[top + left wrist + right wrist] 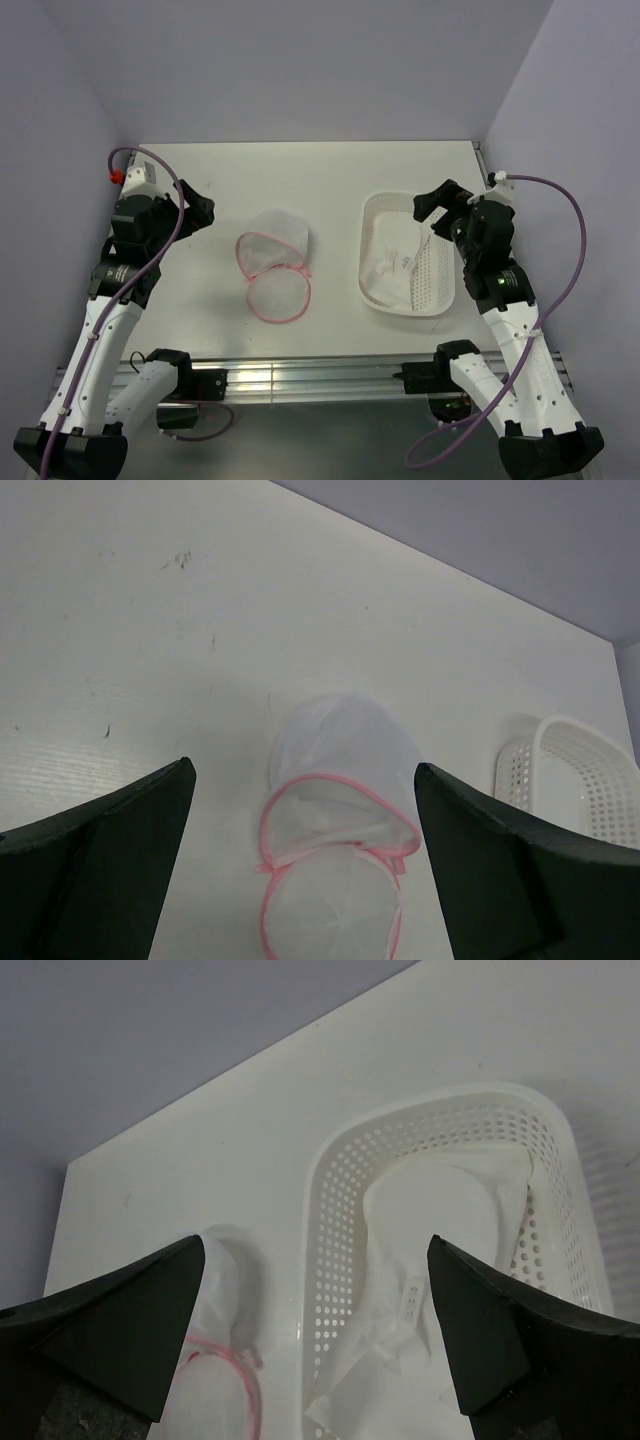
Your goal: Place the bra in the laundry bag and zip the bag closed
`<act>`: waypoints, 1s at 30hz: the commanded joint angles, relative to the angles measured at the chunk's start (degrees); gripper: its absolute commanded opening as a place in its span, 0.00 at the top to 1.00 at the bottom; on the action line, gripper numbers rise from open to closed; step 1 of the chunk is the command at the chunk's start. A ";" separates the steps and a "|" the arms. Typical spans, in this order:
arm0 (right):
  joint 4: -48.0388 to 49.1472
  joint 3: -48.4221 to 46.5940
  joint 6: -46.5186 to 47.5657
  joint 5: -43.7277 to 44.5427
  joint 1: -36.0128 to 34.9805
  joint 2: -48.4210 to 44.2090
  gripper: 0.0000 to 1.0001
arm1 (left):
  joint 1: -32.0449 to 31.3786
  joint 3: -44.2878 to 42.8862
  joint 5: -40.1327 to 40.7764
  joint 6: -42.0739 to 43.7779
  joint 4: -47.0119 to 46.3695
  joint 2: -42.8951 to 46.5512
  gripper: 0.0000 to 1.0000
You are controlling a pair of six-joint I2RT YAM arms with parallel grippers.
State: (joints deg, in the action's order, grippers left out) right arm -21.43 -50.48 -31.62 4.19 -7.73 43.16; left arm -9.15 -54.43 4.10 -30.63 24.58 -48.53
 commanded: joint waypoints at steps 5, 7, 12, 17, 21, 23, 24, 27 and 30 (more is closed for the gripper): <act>-1.33 -3.31 0.77 2.23 0.17 0.35 0.00 | 0.18 -0.23 -1.20 1.19 -2.43 0.81 0.01; -1.95 -3.75 0.68 2.58 0.08 0.70 0.00 | 0.18 -0.23 -1.20 1.19 -2.34 0.72 0.01; -4.93 -4.71 1.38 2.94 0.17 2.63 0.00 | 0.18 -0.15 -1.29 1.10 -2.43 0.72 0.01; -5.99 -1.83 0.68 -4.17 -0.18 4.48 0.00 | 0.18 -0.32 -1.46 1.01 -2.43 0.63 0.01; -4.58 3.36 -0.90 -7.09 -3.60 5.62 0.00 | 0.18 -0.32 -1.37 0.93 -2.34 0.81 0.01; -5.20 5.12 -1.25 -4.90 -4.84 6.41 0.00 | 0.18 -0.15 -1.46 0.93 -2.43 0.81 0.01; -5.20 5.65 -1.60 -4.71 -5.80 6.50 0.01 | 0.18 -0.15 -1.64 0.93 -2.43 0.81 0.01; -5.46 8.19 -2.57 -2.71 -8.26 6.33 0.02 | 0.18 -0.32 -1.99 0.84 -2.34 0.46 0.01; -5.55 10.13 -3.36 -0.50 -10.02 6.59 0.04 | 0.18 -0.23 -2.25 0.84 -2.43 0.46 0.01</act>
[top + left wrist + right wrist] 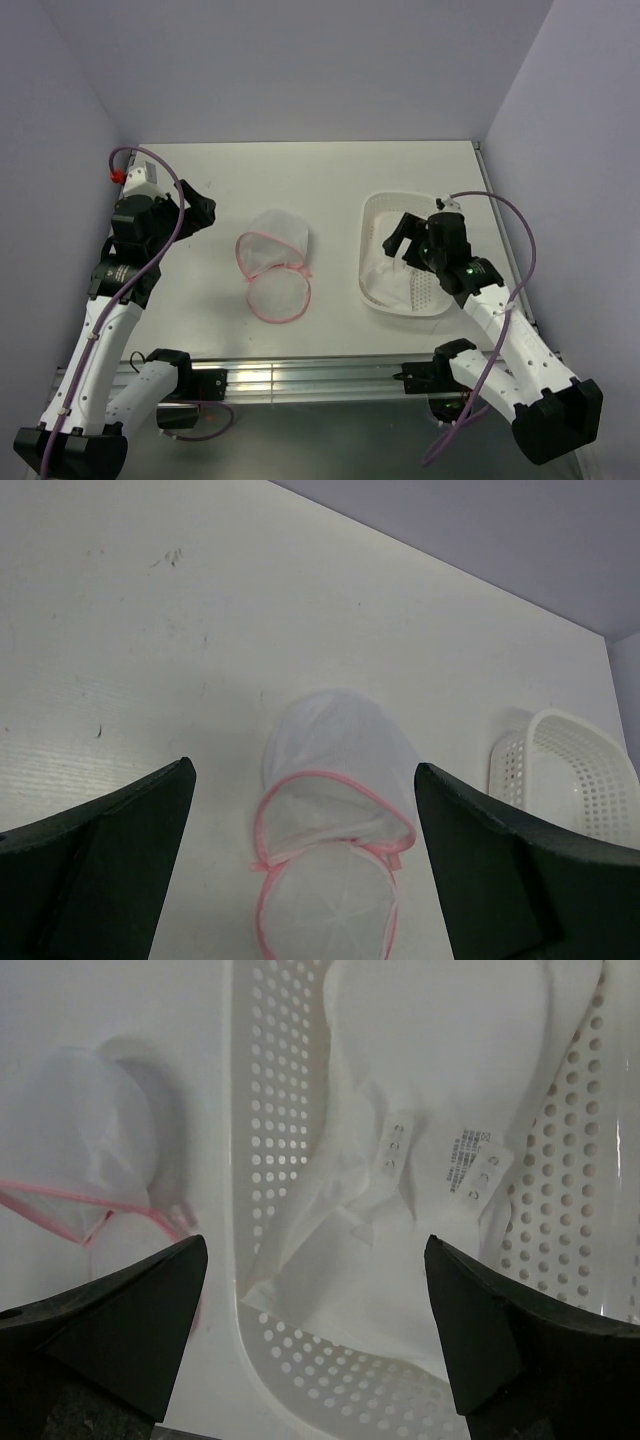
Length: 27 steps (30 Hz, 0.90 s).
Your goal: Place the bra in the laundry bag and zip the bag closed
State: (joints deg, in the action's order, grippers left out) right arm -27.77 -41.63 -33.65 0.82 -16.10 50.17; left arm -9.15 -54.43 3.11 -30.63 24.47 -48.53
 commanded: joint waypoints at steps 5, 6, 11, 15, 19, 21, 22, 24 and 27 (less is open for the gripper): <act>-0.18 3.74 -2.56 5.94 -3.94 1.07 0.07 | 0.18 -0.23 -1.44 0.93 -2.41 0.28 0.01; 0.08 4.18 -2.65 5.86 -4.29 0.98 0.08 | 0.18 -0.32 -1.44 0.84 -2.41 0.28 0.01; 2.02 5.94 -5.63 7.53 -10.79 1.41 0.09 | 0.18 -0.32 -1.71 0.66 -2.41 0.02 0.01; 3.68 6.29 -8.18 8.06 -13.34 4.40 0.10 | 0.18 -0.06 -1.88 0.75 -2.58 0.10 0.01; 4.48 6.12 -11.43 9.64 -13.96 6.34 0.11 | 0.18 -0.23 -1.88 0.66 -2.41 -0.16 0.01; 4.65 6.03 -12.58 10.43 -13.96 7.39 0.11 | 0.18 -0.15 -1.97 0.66 -2.50 -0.07 0.01; 5.35 5.94 -13.45 10.26 -13.96 7.66 0.12 | 0.18 -0.15 -1.97 0.66 -2.50 -0.07 0.01; 6.14 5.94 -14.34 9.73 -13.96 8.88 0.14 | 0.18 -0.06 -1.88 0.75 -2.41 -0.24 0.01; 6.41 5.24 -15.74 8.94 -14.22 10.99 0.18 | 0.18 -0.06 -1.97 0.57 -2.50 -0.33 0.01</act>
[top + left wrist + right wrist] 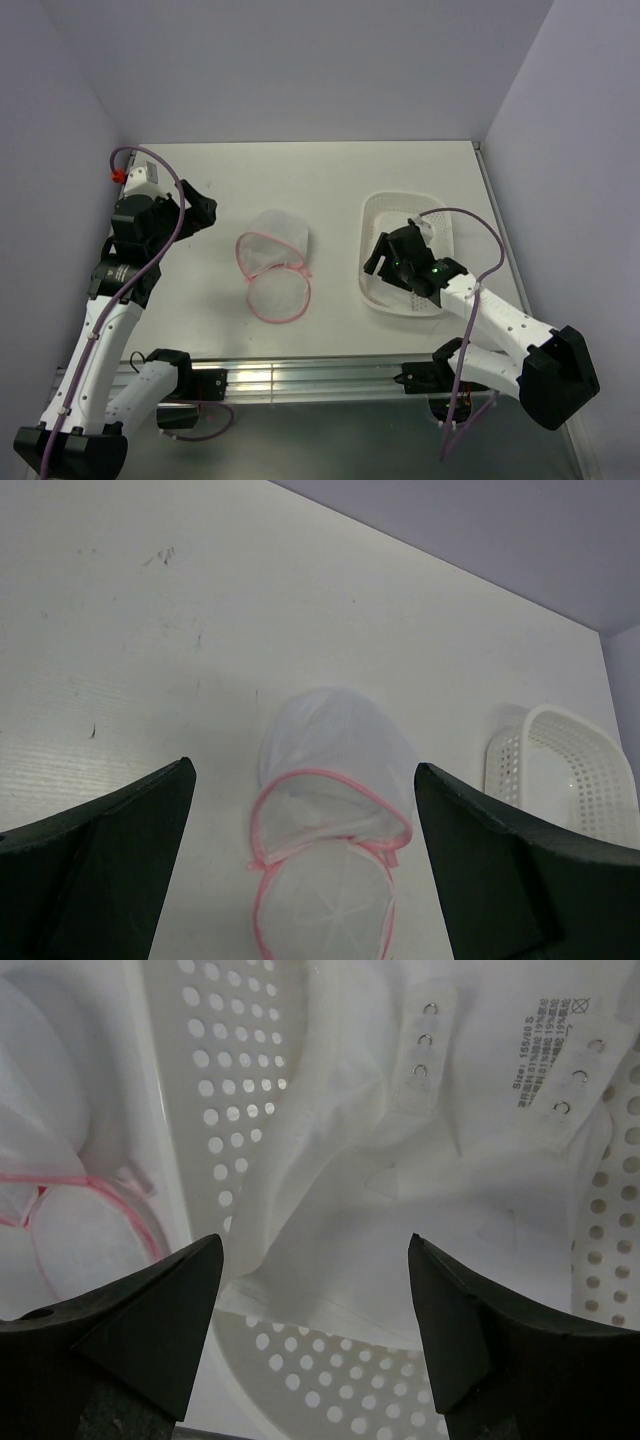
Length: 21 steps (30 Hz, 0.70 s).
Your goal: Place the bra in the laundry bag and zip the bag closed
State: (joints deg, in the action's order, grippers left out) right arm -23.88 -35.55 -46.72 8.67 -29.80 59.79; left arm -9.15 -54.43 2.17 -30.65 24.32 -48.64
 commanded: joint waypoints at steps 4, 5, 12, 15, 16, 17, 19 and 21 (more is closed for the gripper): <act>2.96 -0.66 -4.17 0.22 -0.96 2.00 0.21 | 0.18 -0.15 -1.47 0.68 -2.34 -0.84 0.01; 3.22 -0.49 -4.34 -0.05 -0.96 1.91 0.21 | 0.18 -0.23 -1.56 0.60 -2.34 -1.01 0.01; 3.93 1.71 -5.93 -0.76 -1.40 0.50 0.31 | 0.18 0.03 -1.74 0.51 -2.78 -1.80 0.01; 4.19 2.24 -5.93 -1.11 -1.40 0.41 0.36 | -0.34 0.29 -4.54 0.95 -3.13 -3.99 0.01; 4.37 2.41 -5.93 -1.28 -1.40 0.33 0.37 | -0.87 0.03 -4.20 1.03 -2.79 -4.87 0.01; 4.63 2.59 -5.84 -1.46 -1.40 0.24 0.39 | -2.44 -0.32 -3.50 1.12 -2.00 -6.19 0.01; 5.59 3.12 -5.93 -2.25 -1.40 0.06 0.45 | -4.29 -1.90 0.35 0.86 1.15 -10.49 0.01; 6.38 3.73 -6.01 -2.77 -1.40 -0.20 0.55 | -6.05 -2.69 2.04 -0.01 2.14 -14.79 0.01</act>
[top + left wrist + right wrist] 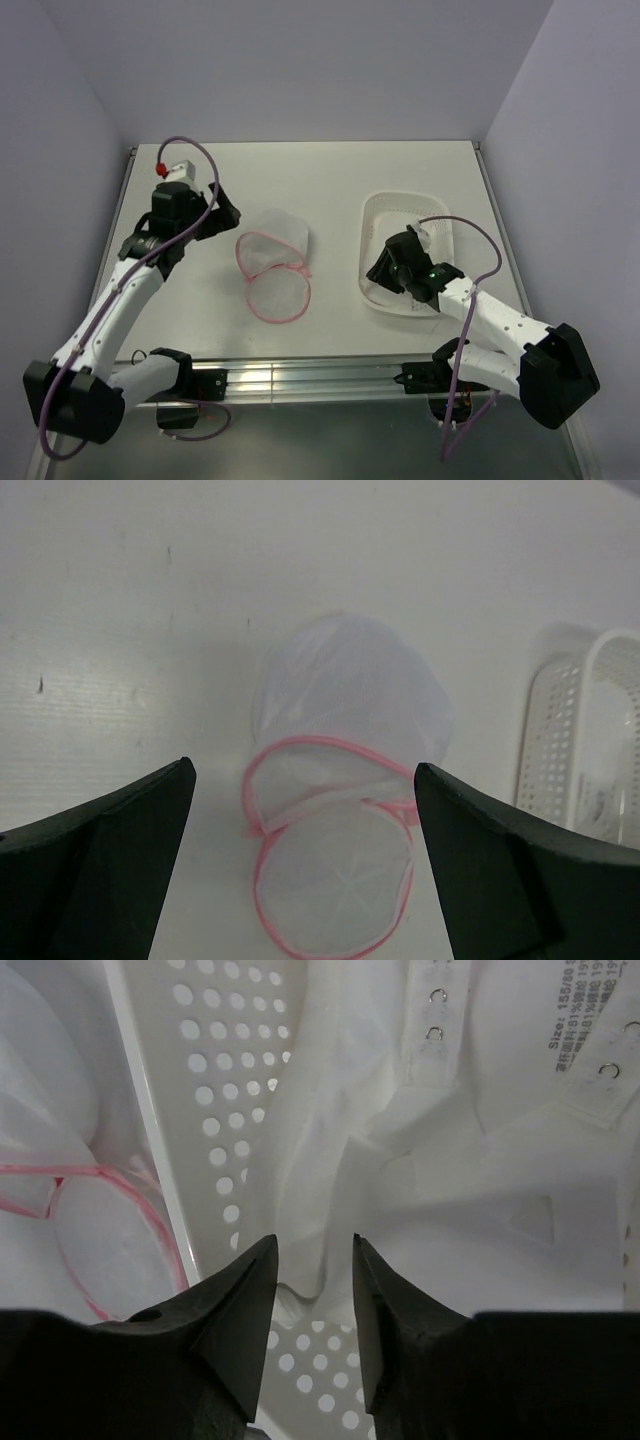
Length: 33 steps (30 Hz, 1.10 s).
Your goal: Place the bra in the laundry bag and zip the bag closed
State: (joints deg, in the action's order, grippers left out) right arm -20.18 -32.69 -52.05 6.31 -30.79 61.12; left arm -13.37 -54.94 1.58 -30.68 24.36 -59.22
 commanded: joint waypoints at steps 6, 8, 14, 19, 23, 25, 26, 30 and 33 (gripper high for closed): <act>4.54 2.01 -1.03 -1.12 -0.42 -2.41 0.83 | -3.16 -3.50 0.09 -4.11 2.45 -11.60 0.01; 4.89 2.28 -0.95 -1.47 -0.42 -2.50 0.90 | -3.59 -3.86 -2.89 -5.88 1.84 -13.02 0.01; 4.54 2.54 -0.77 -0.95 -0.33 -3.46 1.00 | -8.07 -1.49 -3.52 -15.79 -3.51 -14.43 0.01; 2.96 2.19 -0.59 0.02 -0.42 -5.04 1.00 | -10.88 1.50 -2.21 -23.10 -8.36 -14.25 0.02; 1.29 2.01 -0.42 0.64 -0.42 -6.89 1.00 | -12.21 3.69 1.66 -29.52 -10.99 -14.87 0.08; 0.76 1.93 -0.33 0.81 -0.42 -7.86 1.00 | -13.34 4.31 2.80 -31.63 -11.96 -14.78 0.10; 0.06 1.84 -0.16 0.90 -0.42 -8.21 1.00 | -13.88 4.66 3.85 -33.47 -11.97 -14.43 0.12; -1.26 1.49 -0.15 1.34 -0.50 -9.53 1.00 | -16.16 4.49 8.25 -36.64 -11.79 -15.04 0.18; -2.14 1.40 -0.15 1.78 -0.42 -10.67 1.00 | -16.96 4.31 9.31 -38.14 -12.05 -16.89 0.28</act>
State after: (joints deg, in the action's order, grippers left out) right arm -20.99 -30.52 -52.84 6.28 -30.87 52.03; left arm -29.63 -50.37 7.27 -64.93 14.96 -74.35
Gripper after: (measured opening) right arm 0.008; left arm 0.749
